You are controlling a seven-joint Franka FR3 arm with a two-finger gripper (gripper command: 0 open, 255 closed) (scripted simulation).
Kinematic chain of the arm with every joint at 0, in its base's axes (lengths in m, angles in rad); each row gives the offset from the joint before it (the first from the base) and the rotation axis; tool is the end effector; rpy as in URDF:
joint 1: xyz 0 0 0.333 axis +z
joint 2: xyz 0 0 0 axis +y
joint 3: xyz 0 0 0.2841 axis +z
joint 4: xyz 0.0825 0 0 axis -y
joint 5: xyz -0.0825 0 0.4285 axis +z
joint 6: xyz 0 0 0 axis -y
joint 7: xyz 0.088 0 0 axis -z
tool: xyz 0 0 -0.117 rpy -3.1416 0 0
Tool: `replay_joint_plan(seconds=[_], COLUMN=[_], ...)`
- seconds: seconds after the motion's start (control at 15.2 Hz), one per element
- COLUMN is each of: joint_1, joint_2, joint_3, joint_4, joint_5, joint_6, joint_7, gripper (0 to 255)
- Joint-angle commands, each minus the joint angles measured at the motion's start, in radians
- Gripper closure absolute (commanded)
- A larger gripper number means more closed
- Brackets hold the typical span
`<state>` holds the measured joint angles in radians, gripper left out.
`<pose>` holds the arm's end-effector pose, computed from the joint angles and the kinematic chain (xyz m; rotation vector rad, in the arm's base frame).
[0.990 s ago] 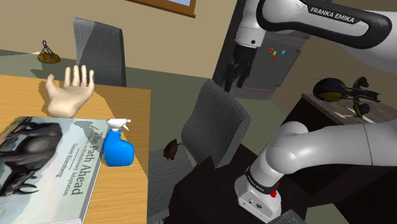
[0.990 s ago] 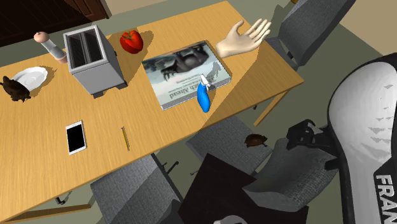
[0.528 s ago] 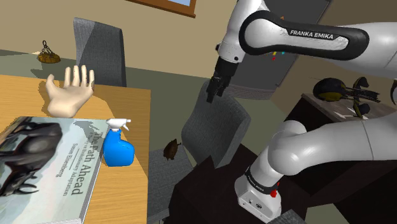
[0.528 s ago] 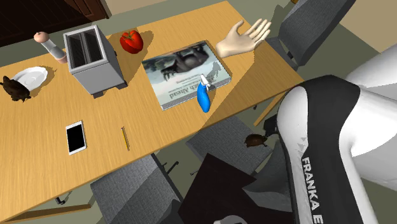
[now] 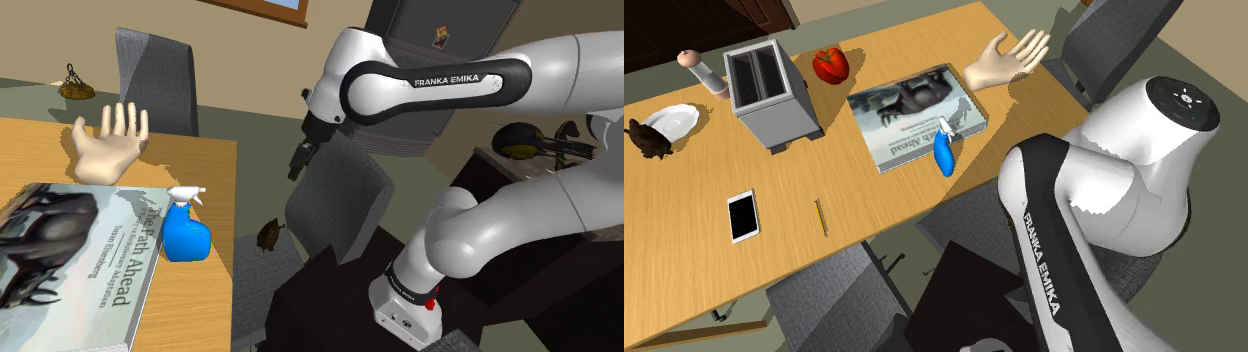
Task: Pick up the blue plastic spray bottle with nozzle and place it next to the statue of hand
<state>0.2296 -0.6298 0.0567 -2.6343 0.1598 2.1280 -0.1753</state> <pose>0.4060 0.1258 0.4007 -2.9696 -0.5658 -0.1790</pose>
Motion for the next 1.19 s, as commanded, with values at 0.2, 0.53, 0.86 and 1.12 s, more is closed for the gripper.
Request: replay_joint_plan(seconds=[0.2,0.53,0.86,1.12], joint_1=[0.085,0.177,0.278,0.362], joint_2=[0.133,0.284,0.444,0.573], joint_3=[0.022,0.038,0.046,0.053], joint_4=[-0.02,-0.006,0.04,0.1], joint_5=[0.057,0.125,0.221,0.344], joint_6=[0.238,0.454,0.646,0.775], joint_7=[-0.1,-0.216,-0.364,-0.53], gripper=[0,0,0,0])
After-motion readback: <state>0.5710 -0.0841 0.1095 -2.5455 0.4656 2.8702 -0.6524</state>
